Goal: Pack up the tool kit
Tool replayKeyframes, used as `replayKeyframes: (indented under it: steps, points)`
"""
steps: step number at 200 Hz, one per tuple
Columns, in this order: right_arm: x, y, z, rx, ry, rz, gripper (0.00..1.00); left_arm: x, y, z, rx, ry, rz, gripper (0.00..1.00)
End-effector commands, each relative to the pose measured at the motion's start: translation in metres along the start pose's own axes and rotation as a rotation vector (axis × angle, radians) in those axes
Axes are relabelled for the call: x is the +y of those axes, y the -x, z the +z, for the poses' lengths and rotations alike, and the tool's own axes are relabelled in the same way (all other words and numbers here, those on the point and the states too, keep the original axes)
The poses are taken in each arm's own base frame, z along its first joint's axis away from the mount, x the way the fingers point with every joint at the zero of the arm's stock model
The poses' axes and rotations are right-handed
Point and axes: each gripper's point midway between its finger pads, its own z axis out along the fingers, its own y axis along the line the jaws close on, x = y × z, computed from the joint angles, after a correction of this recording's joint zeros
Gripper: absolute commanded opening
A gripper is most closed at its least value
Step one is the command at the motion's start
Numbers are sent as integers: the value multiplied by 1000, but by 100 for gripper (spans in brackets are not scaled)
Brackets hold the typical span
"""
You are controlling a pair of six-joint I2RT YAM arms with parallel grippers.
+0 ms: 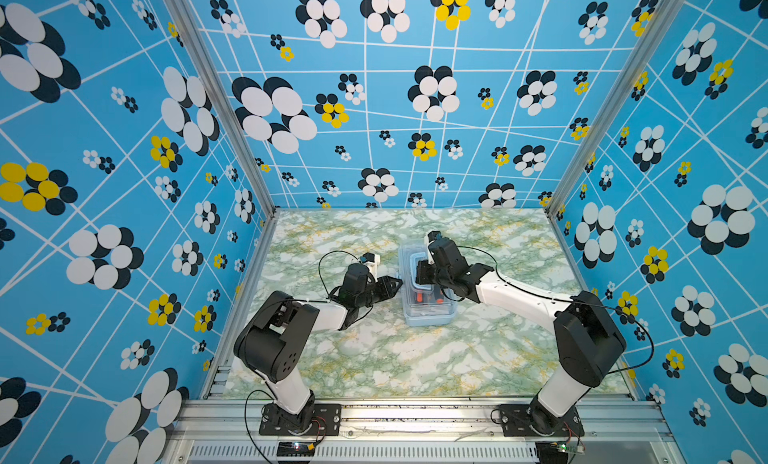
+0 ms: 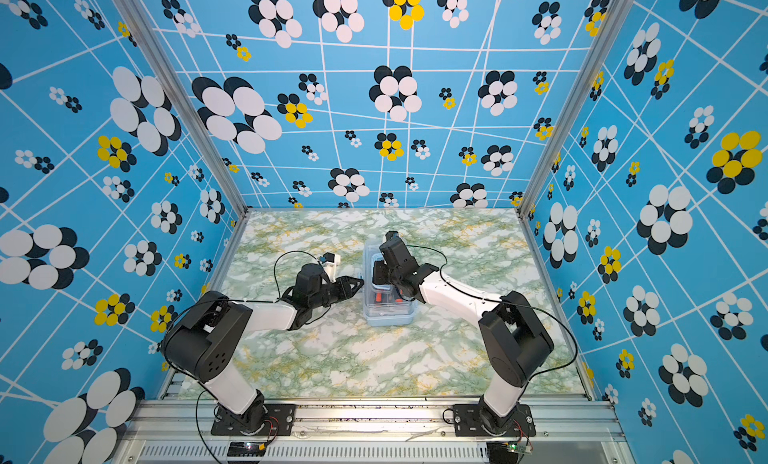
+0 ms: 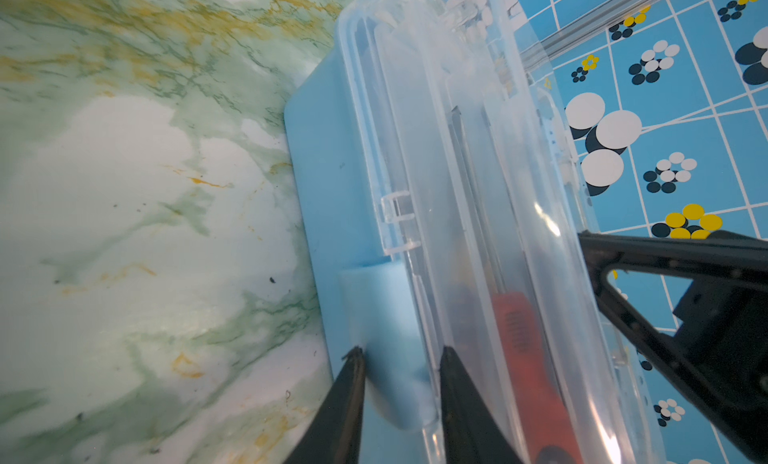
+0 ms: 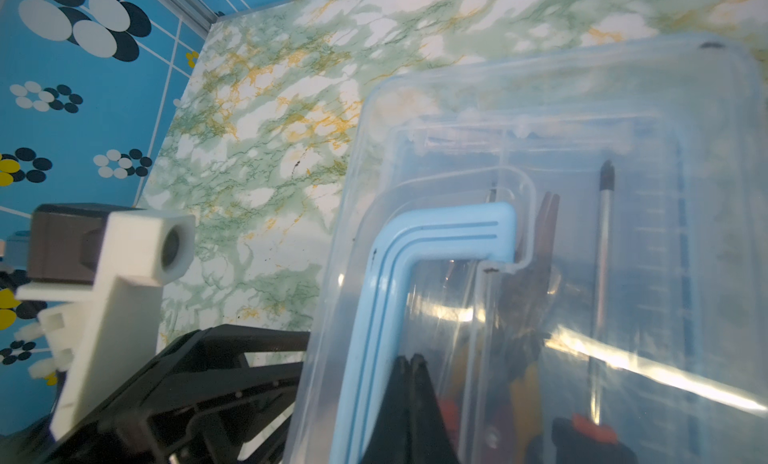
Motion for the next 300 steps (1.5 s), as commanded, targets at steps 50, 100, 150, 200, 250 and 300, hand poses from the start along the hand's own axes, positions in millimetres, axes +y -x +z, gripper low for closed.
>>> replayKeyframes:
  steps: [50,100,150,200,250,300]
  points:
    - [-7,-41,16,137,-21,-31,0,23,11,0,-23,35,-66,32]
    - [-7,-39,17,137,-27,-35,0,26,11,2,-11,46,-70,31]
    - [-9,-40,18,138,-38,-38,0,29,8,7,3,46,-76,23]
    - [-10,-39,16,132,-45,-40,0,17,17,3,-17,15,-67,8]
    - [-9,-39,17,133,-39,-36,0,-12,31,-9,-38,-11,-23,9]
    - [-7,-38,17,131,-29,-35,0,-27,34,-13,-37,-17,-1,18]
